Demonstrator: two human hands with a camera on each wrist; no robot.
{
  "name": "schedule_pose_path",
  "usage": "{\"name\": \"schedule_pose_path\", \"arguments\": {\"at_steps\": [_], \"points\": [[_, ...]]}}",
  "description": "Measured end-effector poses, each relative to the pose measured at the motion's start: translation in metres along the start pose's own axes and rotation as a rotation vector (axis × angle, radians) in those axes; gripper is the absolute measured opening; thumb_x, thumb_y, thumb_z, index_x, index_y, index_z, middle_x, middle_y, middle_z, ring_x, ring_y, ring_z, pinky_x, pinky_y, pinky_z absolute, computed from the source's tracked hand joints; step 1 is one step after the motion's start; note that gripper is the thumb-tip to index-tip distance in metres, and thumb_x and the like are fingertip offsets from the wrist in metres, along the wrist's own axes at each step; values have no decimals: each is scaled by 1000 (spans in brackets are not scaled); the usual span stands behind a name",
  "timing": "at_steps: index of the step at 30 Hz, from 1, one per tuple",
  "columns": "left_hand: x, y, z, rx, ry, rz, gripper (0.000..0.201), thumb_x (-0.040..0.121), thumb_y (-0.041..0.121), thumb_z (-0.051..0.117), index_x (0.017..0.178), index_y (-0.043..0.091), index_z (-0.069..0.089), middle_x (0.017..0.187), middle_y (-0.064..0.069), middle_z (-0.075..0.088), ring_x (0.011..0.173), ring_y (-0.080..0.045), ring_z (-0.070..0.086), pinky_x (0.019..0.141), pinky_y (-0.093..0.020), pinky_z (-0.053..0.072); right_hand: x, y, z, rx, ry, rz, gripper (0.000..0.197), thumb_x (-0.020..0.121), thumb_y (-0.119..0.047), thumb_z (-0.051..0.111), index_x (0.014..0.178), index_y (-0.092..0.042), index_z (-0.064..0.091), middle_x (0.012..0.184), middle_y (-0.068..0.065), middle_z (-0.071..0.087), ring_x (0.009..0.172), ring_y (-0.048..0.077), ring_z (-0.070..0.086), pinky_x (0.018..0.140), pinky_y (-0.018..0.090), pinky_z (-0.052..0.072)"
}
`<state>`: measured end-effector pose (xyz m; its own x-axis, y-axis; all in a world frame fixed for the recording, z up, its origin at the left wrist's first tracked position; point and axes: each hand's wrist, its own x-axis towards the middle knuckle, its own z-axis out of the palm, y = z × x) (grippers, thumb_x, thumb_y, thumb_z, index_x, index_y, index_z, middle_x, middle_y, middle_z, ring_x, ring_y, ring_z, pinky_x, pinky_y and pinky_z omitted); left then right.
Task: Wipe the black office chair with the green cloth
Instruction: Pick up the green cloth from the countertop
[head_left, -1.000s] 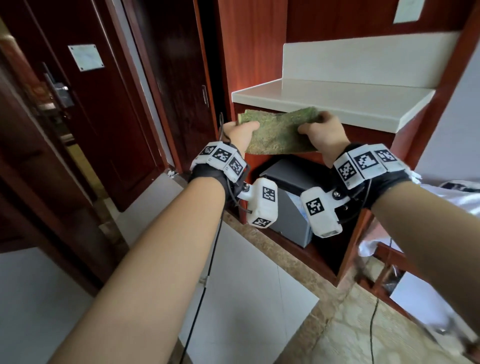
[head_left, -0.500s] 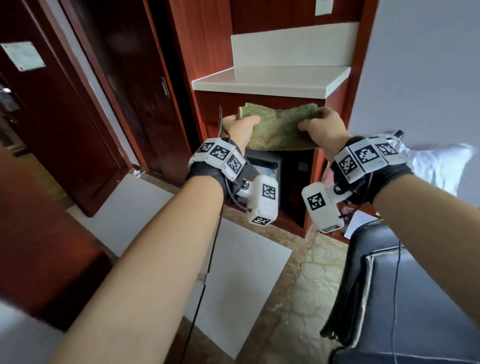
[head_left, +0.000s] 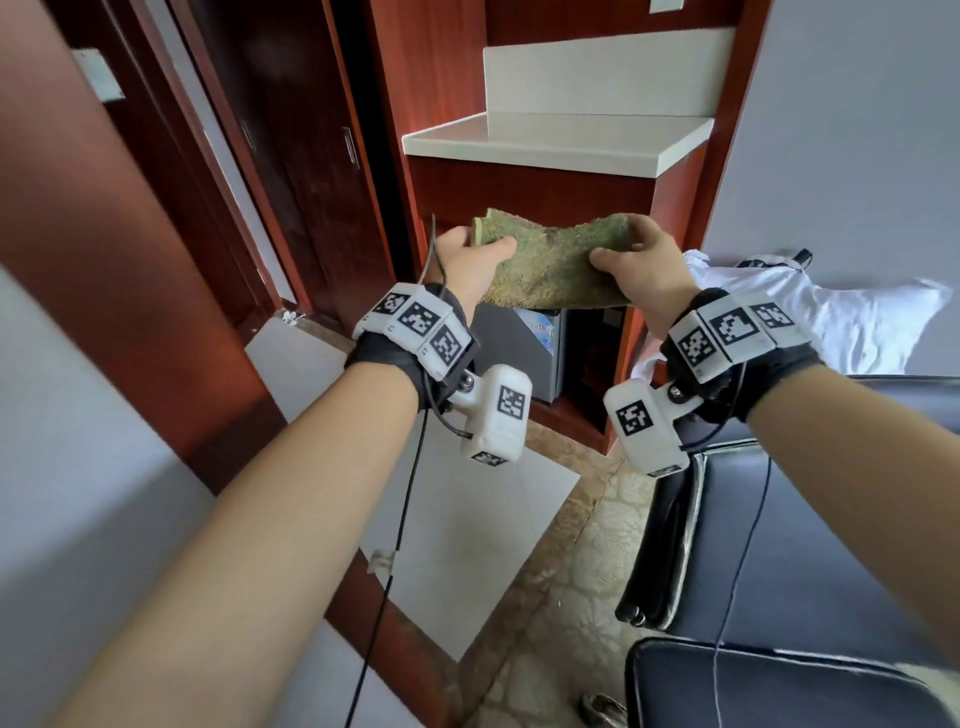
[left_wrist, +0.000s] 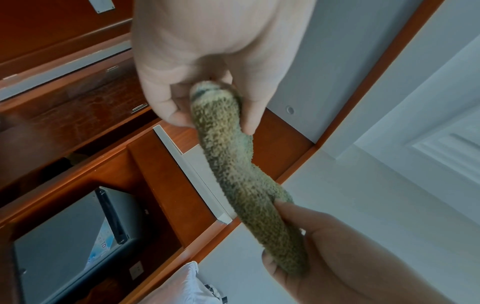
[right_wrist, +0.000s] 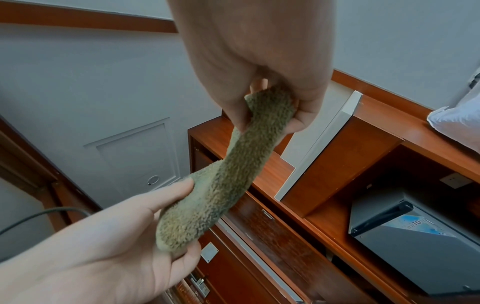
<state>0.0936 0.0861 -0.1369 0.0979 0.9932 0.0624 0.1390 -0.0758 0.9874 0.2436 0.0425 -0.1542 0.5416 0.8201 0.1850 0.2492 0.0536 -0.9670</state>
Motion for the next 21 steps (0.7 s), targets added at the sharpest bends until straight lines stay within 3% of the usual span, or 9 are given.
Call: {"name": "schedule_pose_path", "arguments": {"at_steps": [5, 8, 10, 13, 18, 21], "points": [[-46, -12, -22, 20, -7, 113, 15, 89, 10, 63, 97, 10, 50, 83, 2, 51, 67, -4, 45, 59, -16, 38, -53, -3, -4, 12, -1, -5, 42, 87, -7, 62, 126, -11, 51, 104, 2, 55, 98, 17, 56, 90, 30, 49], [-83, -30, -43, 57, -13, 143, 12, 88, 12, 65, 91, 16, 53, 79, 5, 53, 66, -3, 48, 56, -9, 41, -100, 4, -5, -20, -12, 2, 41, 88, -8, 62, 127, -11, 50, 102, 0, 54, 93, 13, 54, 76, 18, 47], [-104, -45, -57, 94, -14, 139, 14, 85, 18, 68, 94, 16, 58, 86, -1, 62, 76, -13, 58, 71, -21, 49, -130, 8, -3, -57, -24, 8, 40, 88, -9, 61, 126, -11, 51, 101, -1, 54, 92, 11, 53, 64, 10, 45], [-132, -59, -75, 127, 12, 118, 20, 81, 23, 71, 97, 16, 61, 100, -9, 67, 91, -23, 64, 85, -38, 52, -167, 9, -2, -77, -30, 19, 41, 87, -10, 62, 126, -13, 51, 102, -1, 55, 96, 13, 56, 76, 17, 46], [-166, -60, -91, 162, 9, 129, 39, 72, 34, 72, 104, 13, 65, 102, -6, 68, 95, -22, 63, 88, -40, 51, -208, 5, -8, -72, -27, 28, 41, 87, -11, 62, 127, -13, 51, 108, 1, 58, 96, 13, 56, 83, 23, 48], [-176, -64, -95, 196, 10, 152, 48, 67, 41, 70, 106, 14, 65, 104, -4, 66, 97, -19, 62, 88, -37, 50, -221, 7, -11, -88, -27, 23, 39, 87, -10, 62, 125, -11, 51, 105, 0, 56, 93, 12, 54, 77, 20, 47]]}}
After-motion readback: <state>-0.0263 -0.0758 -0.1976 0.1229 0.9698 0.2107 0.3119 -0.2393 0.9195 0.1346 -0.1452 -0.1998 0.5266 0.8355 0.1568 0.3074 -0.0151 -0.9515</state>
